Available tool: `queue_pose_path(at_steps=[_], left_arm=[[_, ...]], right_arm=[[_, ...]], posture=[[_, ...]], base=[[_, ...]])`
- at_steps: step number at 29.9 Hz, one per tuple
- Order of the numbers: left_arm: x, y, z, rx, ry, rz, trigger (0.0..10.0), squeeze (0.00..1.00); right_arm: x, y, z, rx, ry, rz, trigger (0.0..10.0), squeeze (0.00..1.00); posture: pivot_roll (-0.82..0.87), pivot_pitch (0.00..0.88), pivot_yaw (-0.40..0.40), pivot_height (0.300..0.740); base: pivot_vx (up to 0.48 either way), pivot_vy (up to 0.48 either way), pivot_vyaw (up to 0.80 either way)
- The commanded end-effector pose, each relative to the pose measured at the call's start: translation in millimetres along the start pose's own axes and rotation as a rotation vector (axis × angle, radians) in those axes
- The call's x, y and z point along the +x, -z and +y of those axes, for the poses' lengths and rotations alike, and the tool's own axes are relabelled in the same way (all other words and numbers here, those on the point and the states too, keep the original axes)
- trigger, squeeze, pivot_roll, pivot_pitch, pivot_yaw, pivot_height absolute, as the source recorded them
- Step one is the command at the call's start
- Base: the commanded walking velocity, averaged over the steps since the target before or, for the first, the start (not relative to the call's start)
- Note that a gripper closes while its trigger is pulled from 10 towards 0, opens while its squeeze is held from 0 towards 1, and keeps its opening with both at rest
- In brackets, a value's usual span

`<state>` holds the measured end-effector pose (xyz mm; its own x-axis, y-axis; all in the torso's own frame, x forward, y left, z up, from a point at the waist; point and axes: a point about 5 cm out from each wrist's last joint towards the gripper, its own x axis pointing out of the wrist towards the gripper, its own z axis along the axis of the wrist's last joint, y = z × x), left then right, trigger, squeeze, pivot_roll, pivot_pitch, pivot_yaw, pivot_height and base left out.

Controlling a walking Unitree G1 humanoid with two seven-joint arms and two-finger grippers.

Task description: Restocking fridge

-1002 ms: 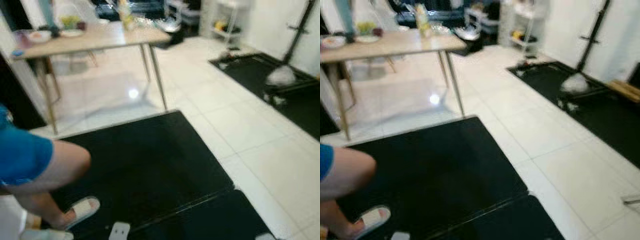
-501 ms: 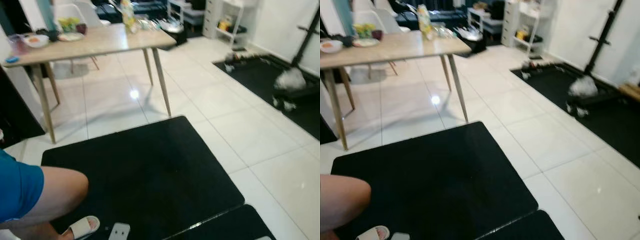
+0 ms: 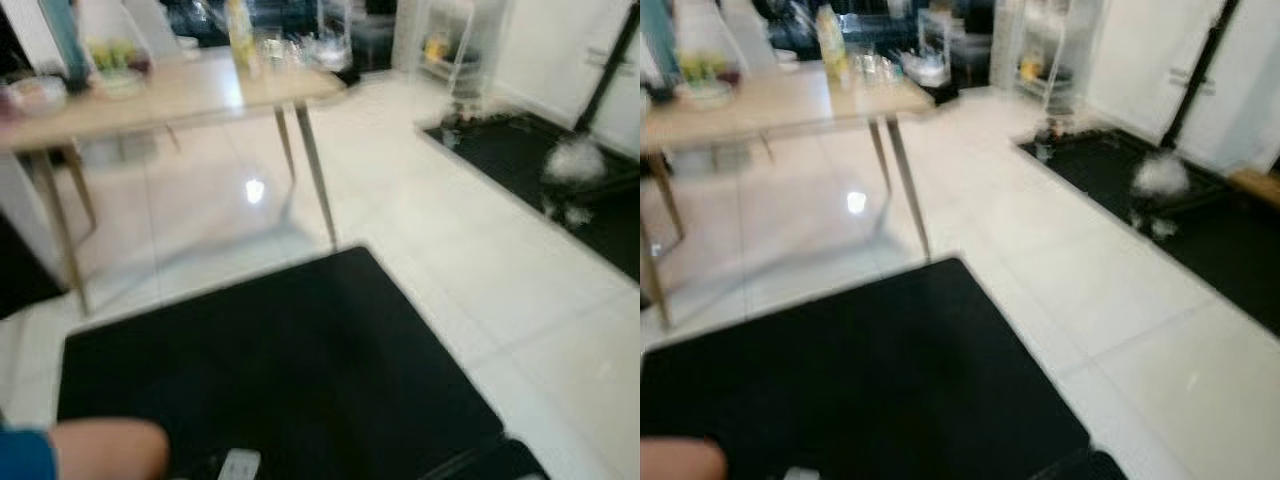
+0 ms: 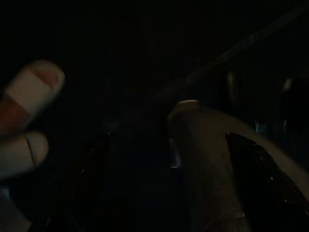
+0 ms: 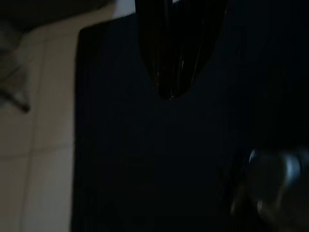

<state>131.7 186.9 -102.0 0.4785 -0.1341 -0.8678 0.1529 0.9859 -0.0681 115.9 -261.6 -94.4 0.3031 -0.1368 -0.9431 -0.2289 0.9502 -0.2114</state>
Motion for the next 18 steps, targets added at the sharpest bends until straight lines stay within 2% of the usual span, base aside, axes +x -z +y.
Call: queue_pose_path(at_steps=[1,12,15,18], left_arm=[[-1.8,11.6,-1.9,0.001,0.01,0.047,10.0,0.0],[-1.3,10.6,-2.8,-0.002,0.01,0.044,10.0,0.0],[-1.4,10.8,-2.6,-0.003,0.009,0.045,10.0,0.0],[-1.4,10.7,-2.3,-0.004,0.006,0.045,10.0,0.0]], right_arm=[[0.1,6.5,3.7,-0.009,-0.008,0.019,10.0,0.0],[0.4,4.5,5.1,-0.005,-0.012,0.018,10.0,0.0],[0.8,3.9,7.1,-0.001,-0.02,0.021,10.0,0.0],[1.8,-4.1,10.9,-0.015,-0.02,-0.001,10.0,0.0]], posture=[[0.0,0.0,-0.032,0.74],[0.01,0.0,-0.028,0.74],[0.01,0.0,-0.028,0.74],[0.02,0.0,-0.026,0.74]], base=[[0.341,0.0,0.0],[0.341,0.0,0.0],[0.334,0.0,-0.75],[0.337,0.0,0.0]])
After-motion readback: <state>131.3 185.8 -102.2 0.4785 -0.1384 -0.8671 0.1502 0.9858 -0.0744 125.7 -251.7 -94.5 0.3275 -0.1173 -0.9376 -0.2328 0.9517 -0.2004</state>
